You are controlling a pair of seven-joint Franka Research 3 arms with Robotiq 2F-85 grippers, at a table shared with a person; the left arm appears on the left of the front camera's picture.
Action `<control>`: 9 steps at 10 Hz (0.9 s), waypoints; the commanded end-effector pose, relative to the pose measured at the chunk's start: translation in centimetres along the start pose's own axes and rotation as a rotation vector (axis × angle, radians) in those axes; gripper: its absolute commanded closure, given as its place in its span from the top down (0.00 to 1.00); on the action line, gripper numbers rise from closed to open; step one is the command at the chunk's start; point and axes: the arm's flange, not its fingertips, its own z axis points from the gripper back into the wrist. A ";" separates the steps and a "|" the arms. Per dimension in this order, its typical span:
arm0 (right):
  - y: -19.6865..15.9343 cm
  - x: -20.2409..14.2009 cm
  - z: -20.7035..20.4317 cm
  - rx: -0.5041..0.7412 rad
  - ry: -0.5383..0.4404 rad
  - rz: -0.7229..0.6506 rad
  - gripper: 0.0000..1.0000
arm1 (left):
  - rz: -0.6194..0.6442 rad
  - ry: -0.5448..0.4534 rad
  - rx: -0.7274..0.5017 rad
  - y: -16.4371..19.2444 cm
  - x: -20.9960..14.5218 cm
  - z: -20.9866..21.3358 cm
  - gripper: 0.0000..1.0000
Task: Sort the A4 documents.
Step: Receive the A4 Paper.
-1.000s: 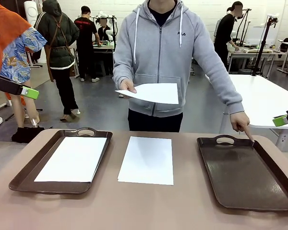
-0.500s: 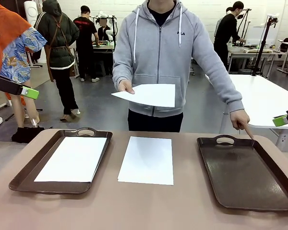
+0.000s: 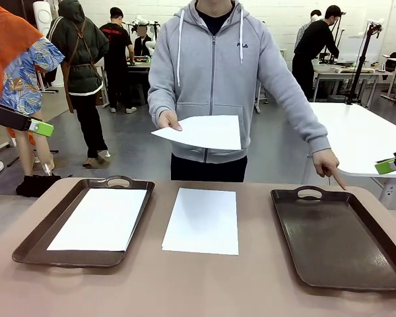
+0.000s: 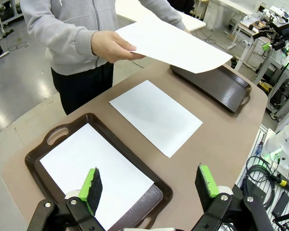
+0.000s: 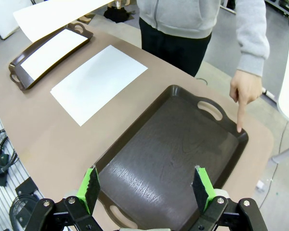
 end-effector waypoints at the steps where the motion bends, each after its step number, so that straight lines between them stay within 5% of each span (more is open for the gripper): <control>1: 0.0 0.0 -0.1 0.010 -0.003 -0.001 1.00 | -0.005 0.001 -0.006 0.0 0.0 -0.1 1.00; 5: 0.4 1.4 -0.3 0.016 -0.010 -0.019 1.00 | -0.005 0.001 -0.006 0.0 0.0 -0.1 1.00; 9: 0.4 5.6 -2.5 0.324 -0.036 -0.241 1.00 | -0.005 0.001 -0.006 0.0 0.0 -0.1 1.00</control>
